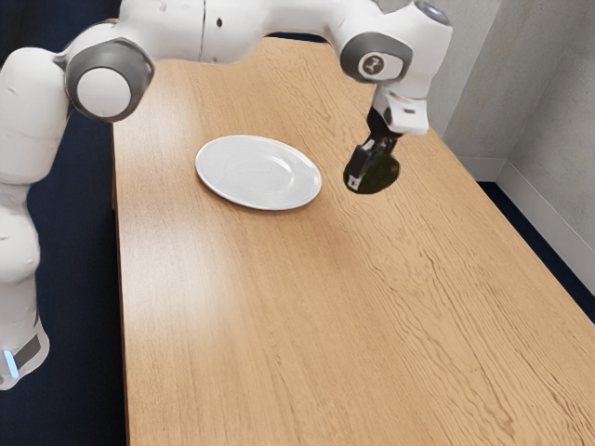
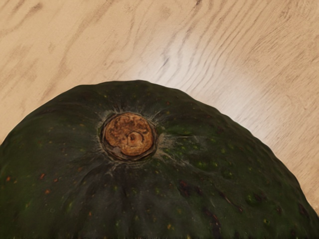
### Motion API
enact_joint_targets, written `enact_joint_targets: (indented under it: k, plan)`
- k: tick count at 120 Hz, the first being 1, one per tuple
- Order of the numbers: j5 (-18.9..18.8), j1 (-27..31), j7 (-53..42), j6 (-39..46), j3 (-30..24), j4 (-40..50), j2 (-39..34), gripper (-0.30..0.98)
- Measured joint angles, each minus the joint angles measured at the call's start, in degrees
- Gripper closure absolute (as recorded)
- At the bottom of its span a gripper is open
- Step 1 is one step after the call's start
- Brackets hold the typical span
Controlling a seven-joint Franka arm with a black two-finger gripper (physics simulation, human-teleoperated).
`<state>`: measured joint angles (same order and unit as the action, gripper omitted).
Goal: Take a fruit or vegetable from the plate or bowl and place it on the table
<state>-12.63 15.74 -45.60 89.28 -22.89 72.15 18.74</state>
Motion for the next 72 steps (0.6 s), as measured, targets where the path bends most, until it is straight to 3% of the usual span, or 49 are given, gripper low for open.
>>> enact_joint_targets:
  k: [21,40,72]
  plan:
    - [-0.6,-3.4,1.0,0.0,0.1,0.0,0.3,0.49]
    - [-0.8,-3.5,2.0,-0.5,0.2,0.0,0.3,0.11]
    - [-0.7,-3.3,3.1,-1.2,0.5,-0.1,0.3,0.02]
